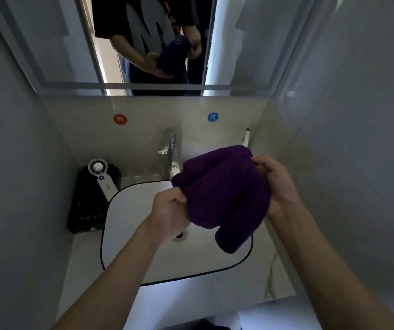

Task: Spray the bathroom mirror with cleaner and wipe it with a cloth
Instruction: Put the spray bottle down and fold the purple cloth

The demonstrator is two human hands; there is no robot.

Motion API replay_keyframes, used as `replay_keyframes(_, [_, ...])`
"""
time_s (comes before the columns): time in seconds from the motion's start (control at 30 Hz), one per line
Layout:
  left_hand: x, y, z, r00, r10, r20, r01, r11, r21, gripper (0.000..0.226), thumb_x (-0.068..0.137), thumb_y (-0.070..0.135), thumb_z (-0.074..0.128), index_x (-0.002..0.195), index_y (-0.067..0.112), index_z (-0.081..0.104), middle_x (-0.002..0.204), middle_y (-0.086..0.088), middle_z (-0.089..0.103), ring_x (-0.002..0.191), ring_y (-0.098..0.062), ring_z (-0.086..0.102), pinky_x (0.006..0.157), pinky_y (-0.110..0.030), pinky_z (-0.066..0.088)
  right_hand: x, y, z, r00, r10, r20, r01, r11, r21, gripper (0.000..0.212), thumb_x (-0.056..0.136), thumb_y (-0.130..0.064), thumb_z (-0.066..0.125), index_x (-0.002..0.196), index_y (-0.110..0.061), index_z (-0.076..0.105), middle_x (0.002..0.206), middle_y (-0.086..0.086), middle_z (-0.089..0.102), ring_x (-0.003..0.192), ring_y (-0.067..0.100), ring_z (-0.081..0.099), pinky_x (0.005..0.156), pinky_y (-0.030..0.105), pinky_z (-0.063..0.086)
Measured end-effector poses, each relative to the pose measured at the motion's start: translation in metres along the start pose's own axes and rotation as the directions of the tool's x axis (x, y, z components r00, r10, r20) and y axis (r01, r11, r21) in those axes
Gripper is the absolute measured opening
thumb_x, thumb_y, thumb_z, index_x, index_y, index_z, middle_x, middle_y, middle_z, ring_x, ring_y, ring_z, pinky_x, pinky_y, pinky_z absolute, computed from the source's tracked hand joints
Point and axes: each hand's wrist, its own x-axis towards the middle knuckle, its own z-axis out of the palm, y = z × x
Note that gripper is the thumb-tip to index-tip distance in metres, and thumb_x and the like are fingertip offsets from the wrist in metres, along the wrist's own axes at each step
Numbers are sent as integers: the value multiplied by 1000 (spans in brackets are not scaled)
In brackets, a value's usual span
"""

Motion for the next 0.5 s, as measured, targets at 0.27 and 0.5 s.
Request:
replay_keyframes(0.27, [-9,15,5,993,-90,-74,95,993,64,42,84,30,70,122,12,75,131,-15,69,116,-31,69,89,-38,59,6,14,-2,994,103,-25,-104,995,-14,28,87,-11,55,62,-10,68,63,5,63,54,18,63,56,26,53])
replay_keyframes(0.5, [-12,21,-4,939,124,-320,-40,965,259,45,81,-8,68,125,-1,63,119,-19,73,110,-34,71,89,-40,60,25,45,-15,976,202,-86,-208,976,-63,34,95,-12,58,126,2,62,119,23,67,109,36,65,91,49,52])
